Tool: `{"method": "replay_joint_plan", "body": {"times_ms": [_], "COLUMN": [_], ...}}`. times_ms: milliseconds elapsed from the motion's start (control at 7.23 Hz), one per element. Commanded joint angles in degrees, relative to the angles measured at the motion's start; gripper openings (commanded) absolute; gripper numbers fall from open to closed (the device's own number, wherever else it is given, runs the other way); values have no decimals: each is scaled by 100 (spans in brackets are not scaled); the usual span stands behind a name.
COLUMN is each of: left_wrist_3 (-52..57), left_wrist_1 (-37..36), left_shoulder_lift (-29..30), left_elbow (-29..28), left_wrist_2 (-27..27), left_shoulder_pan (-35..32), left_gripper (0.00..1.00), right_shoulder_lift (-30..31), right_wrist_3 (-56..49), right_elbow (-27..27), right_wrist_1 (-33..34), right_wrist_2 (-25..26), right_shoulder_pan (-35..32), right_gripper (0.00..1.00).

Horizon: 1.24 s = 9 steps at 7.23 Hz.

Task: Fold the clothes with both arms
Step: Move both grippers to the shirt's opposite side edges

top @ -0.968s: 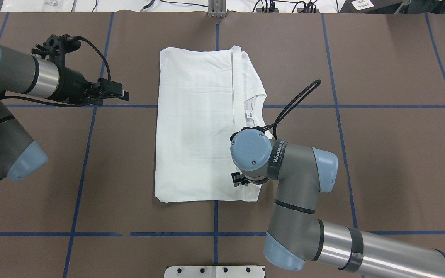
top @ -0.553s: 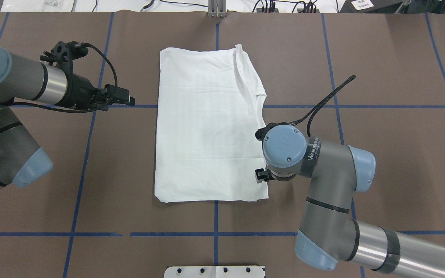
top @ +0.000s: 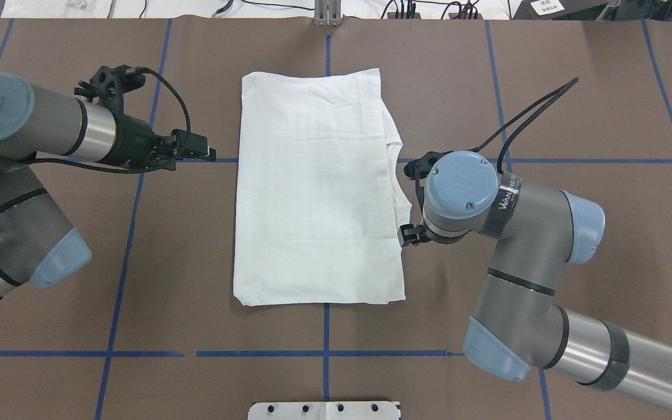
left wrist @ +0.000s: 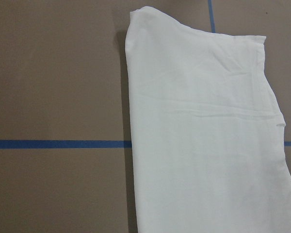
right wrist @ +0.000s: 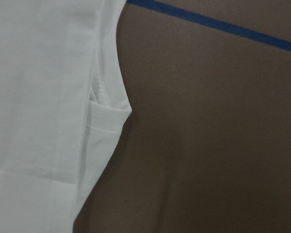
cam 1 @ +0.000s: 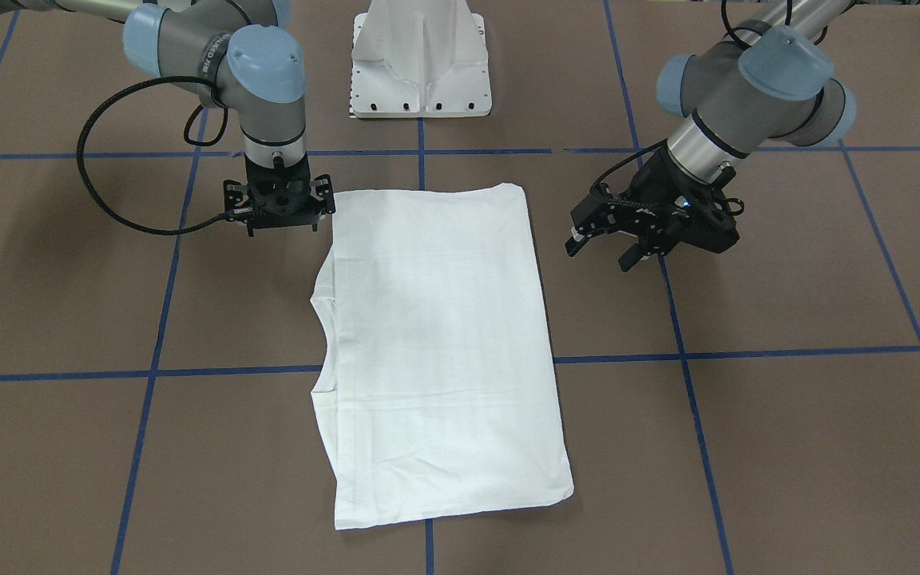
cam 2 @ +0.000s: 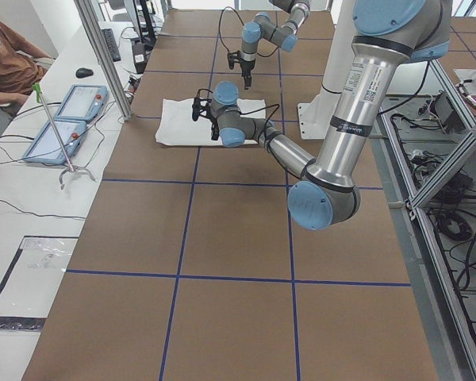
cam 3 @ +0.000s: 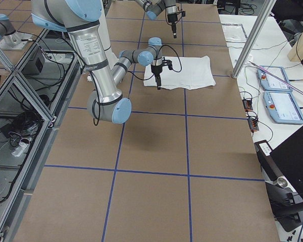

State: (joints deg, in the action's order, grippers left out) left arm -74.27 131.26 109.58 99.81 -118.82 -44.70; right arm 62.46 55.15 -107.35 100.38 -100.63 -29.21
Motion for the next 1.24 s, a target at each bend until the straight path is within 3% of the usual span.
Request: {"method": "replay_joint_plan", "body": {"times_ms": [0,138,277,415,1107], "left_wrist_3": [-1187,-1839,-2350,-2712,-3120], "left_wrist_1": [-30,-21,-30,-65,-531], "left_shoulder_lift": [55,99,90,73,20], "left_elbow": [47,56,73,74,56], "left_wrist_2": [25,165,836,1104,1370], "left_shoulder_pan": [494,950,1476,1786,2131], "left_gripper": [100,100,100,100,100], "right_shoulder_lift": [107,221,362,398,477], "right_wrist_3": [-14,4,100,196,320], "right_elbow": [-390,-627,-882,-1015,-1122], "right_wrist_1": [-289,-291,-291,-291,-291], "right_wrist_2": [-305,-429,-492,-553,-641], "right_shoulder_pan": [-129,-164,-173,-173,-208], "right_gripper": [100,100,100,100,100]}}
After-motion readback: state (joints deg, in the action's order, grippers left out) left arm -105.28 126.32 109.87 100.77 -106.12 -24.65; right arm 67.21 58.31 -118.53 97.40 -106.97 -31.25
